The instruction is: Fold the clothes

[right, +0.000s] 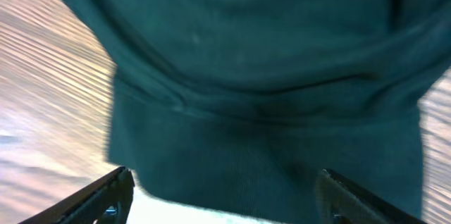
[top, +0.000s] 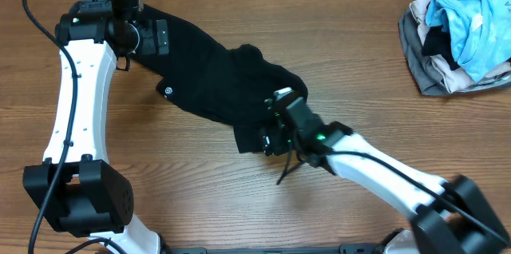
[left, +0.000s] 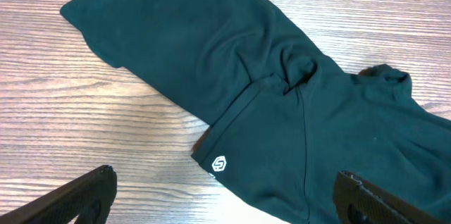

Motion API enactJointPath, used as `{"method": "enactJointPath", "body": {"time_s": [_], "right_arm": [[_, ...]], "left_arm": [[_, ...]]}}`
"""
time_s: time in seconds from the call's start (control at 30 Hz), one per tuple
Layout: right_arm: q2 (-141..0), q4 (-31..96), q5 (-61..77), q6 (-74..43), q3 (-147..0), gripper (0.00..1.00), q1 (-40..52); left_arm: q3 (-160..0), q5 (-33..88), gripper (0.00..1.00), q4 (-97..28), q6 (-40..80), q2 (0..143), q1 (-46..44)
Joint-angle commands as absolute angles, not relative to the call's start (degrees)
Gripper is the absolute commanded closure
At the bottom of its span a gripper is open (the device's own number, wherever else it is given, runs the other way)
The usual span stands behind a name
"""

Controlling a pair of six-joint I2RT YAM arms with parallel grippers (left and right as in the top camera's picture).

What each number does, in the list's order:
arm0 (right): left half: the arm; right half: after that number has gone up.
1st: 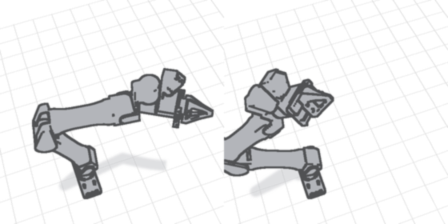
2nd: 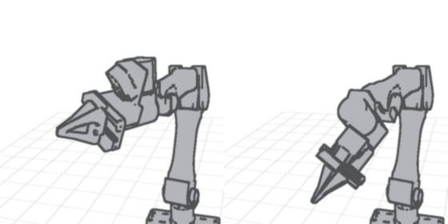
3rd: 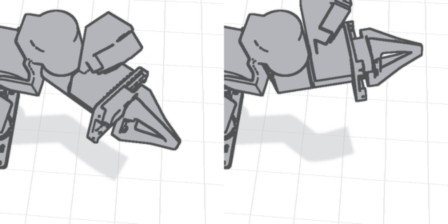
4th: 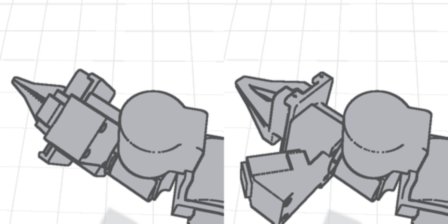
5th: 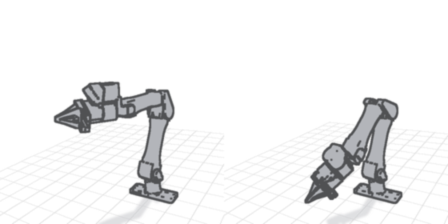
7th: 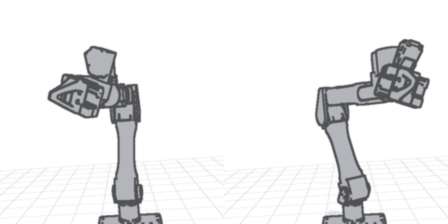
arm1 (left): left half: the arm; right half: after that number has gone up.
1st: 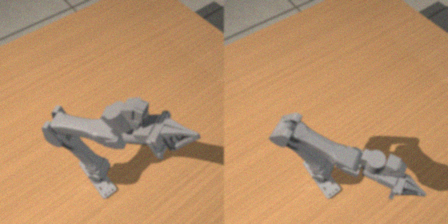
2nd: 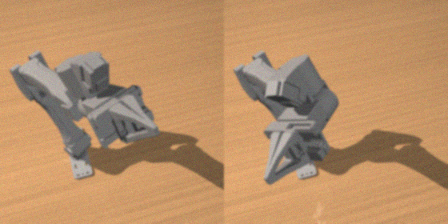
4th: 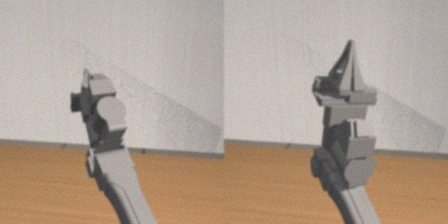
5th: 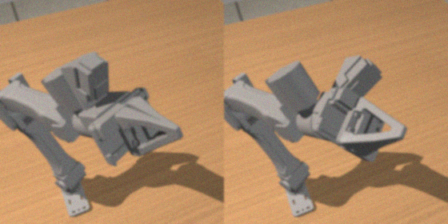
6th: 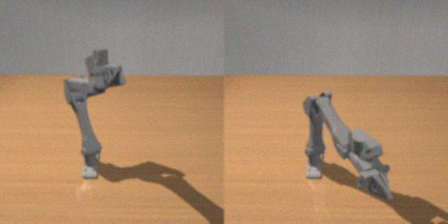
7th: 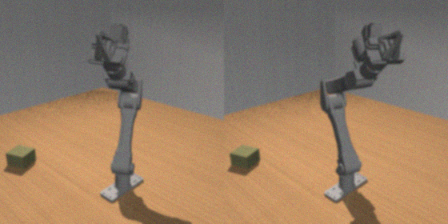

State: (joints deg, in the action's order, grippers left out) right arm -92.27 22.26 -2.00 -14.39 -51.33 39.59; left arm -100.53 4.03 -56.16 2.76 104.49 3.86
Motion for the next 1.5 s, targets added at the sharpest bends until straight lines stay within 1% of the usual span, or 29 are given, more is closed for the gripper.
{"method": "enactJointPath", "body": {"time_s": [0.0,0.23,0.4,0.63,0.7,0.73,0.77,0.8,0.83,0.87,1.03,1.17,1.3,1.47], "right_arm": [[-95.61,22.17,-6.46,-13.52,-54.41,0.17,40.84],[-98.48,22.87,-7.09,-13.69,-54.39,0.26,41.23],[-100.99,24.18,-8.16,-14.2,-54.39,0.26,41.23],[-102.85,26.35,-9.93,-19.53,-54.39,0.25,41.12],[-102.85,26.76,-11.46,-21.61,-54.39,0.33,41.12],[-102.85,27.22,-12.27,-22.68,-54.39,0.41,41.08],[-102.85,27.77,-13.26,-23.64,-54.39,0.57,40.99],[-102.85,28.49,-14.5,-24.88,-54.39,0.76,40.84],[-102.83,29.3,-15.77,-26.33,-54.39,0.9,40.58],[-102.83,30.09,-16.62,-27.4,-54.39,0.95,40.14],[-102.83,33.52,-15.86,-29.36,-54.39,0.96,35.46],[-102.59,35.2,-10.59,-29.21,-54.59,0.96,28.73],[-100.6,38.79,-3.81,-26.24,-57.1,0.96,20.75],[-97.17,47.37,3.55,-19.33,-65.49,0.96,10.11]], "left_arm": [[-101.71,3.86,0.0,-56.21,1.23,104.97,3.81],[-101.6,3.88,0.0,-55.83,1.26,105.82,3.68],[-101.41,3.88,0.0,-56.29,1.23,106.85,3.68],[-101.38,4.05,0.0,-56.8,1.23,108.33,3.66],[-101.36,4.03,0.0,-56.84,1.19,108.47,3.68],[-101.36,4.01,0.0,-56.84,1.13,108.49,3.68],[-101.36,4.05,0.0,-56.82,0.69,108.47,3.68],[-101.36,4.03,0.0,-56.82,0.14,108.49,3.68],[-101.36,4.03,0.0,-56.84,-0.27,108.49,3.68],[-101.36,3.99,0.0,-56.86,-0.49,108.49,3.68],[-101.34,4.03,0.0,-56.99,-1.32,108.49,3.68],[-101.34,4.01,0.0,-56.99,-1.34,108.47,3.68],[-101.34,4.03,0.0,-57.06,-1.34,108.49,3.66],[-101.25,4.03,0.0,-57.41,-1.34,108.49,3.68]]}}
